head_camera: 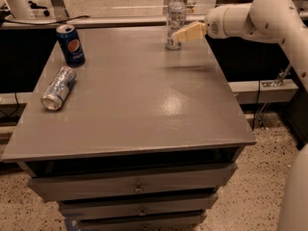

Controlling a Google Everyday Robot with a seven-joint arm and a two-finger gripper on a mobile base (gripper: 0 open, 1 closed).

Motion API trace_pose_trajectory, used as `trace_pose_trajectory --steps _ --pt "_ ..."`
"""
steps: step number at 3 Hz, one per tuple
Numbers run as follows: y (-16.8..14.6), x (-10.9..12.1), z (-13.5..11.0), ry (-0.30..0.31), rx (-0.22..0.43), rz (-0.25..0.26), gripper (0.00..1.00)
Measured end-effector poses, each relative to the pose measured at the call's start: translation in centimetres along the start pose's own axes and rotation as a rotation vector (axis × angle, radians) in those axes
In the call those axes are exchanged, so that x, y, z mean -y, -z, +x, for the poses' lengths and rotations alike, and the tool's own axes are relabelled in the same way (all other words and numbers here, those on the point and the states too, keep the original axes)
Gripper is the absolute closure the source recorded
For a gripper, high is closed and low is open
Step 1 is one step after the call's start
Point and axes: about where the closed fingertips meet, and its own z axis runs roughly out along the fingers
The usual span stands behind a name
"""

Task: Move blue plastic bottle near redbull can

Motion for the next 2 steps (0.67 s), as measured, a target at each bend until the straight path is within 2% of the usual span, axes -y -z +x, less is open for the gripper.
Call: trace_pose_trajectory --steps 1,2 --pt "-3.2 0.1 -0.4 -0.035 0.064 -0.016 0.0" --pt "-6.1 -0.1 -1.0 -0.041 0.113 -0.031 0.0"
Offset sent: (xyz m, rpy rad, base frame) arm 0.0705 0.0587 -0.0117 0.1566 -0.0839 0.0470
